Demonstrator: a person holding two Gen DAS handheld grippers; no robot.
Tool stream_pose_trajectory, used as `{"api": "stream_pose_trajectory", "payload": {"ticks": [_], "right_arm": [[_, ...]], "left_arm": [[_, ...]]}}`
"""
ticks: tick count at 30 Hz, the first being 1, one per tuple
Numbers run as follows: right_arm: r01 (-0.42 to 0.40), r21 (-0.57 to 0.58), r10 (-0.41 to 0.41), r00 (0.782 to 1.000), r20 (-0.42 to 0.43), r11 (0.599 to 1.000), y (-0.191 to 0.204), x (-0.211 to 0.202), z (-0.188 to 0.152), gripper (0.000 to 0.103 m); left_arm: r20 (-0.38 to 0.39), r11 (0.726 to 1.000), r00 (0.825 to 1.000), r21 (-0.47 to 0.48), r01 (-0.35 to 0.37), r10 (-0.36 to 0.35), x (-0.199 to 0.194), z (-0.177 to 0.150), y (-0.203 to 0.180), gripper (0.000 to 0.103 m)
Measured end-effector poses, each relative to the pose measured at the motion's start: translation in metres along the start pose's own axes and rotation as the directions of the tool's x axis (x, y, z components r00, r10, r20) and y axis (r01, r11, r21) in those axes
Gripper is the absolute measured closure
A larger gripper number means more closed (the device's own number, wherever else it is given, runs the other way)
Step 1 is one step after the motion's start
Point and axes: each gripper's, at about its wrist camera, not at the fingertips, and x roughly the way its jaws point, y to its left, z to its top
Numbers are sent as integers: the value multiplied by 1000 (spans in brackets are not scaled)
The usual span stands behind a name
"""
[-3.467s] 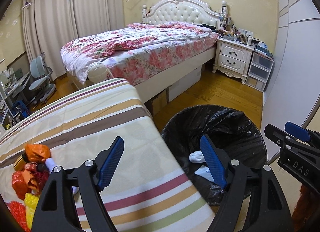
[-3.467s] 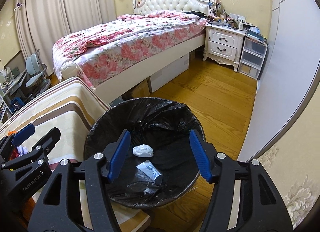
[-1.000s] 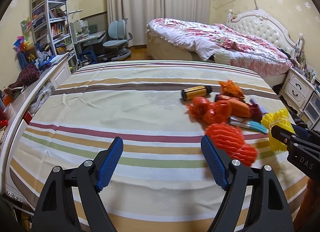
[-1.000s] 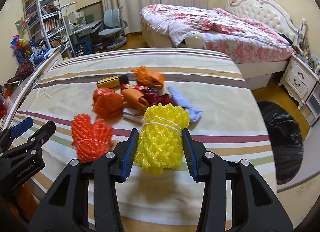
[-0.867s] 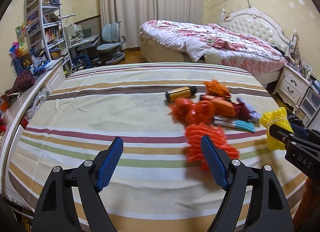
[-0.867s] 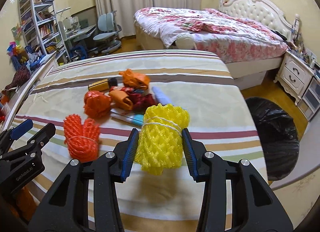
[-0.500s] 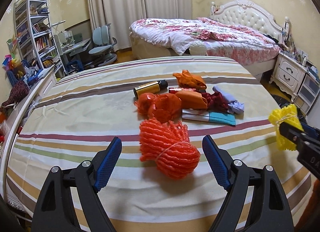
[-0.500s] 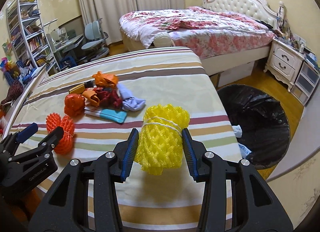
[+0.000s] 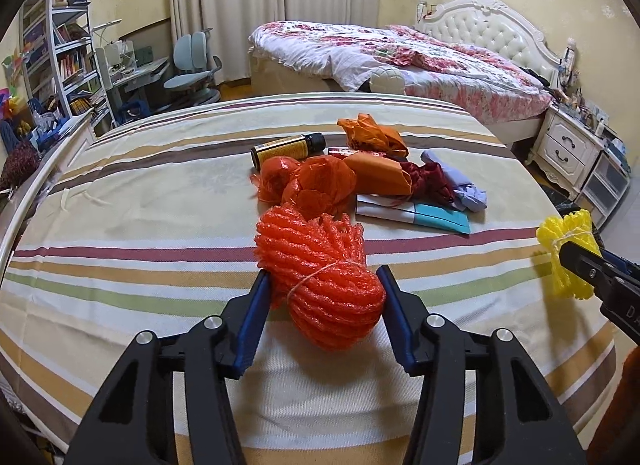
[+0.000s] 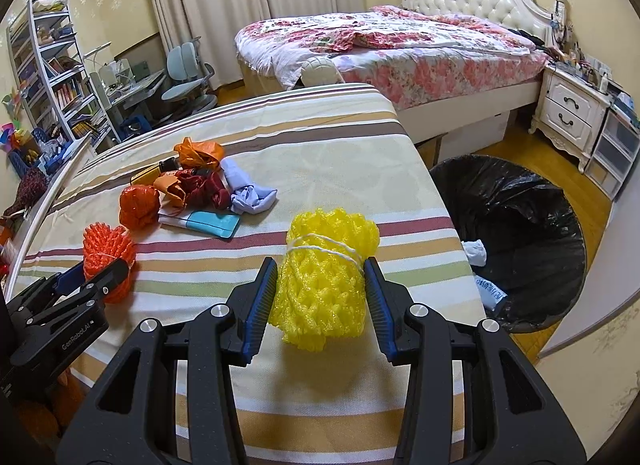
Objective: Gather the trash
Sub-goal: 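Carry both foam nets over the black bin and open both tools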
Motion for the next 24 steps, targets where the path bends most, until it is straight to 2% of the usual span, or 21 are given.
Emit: {"api": "stream_pose_trajectory", "payload": {"ticks": [6, 11, 18, 24], "right_arm": [[8, 2, -8, 1000, 27, 1000, -4, -8, 3, 60], [42, 5, -42, 997, 65, 999, -16, -18, 11, 60], [125, 44, -129, 986, 104, 991, -54, -25, 26, 60], [198, 83, -207, 972, 109, 977, -97, -19, 35, 60]], "left_arm": [[60, 999, 998, 24, 35, -36, -21, 4, -8, 52], [120, 996, 989, 49, 81, -86, -34, 16, -25, 52], [146, 984, 977, 108, 141, -156, -24, 39, -67, 52], [143, 964, 964, 175, 200, -226, -6, 55, -120, 52]]}}
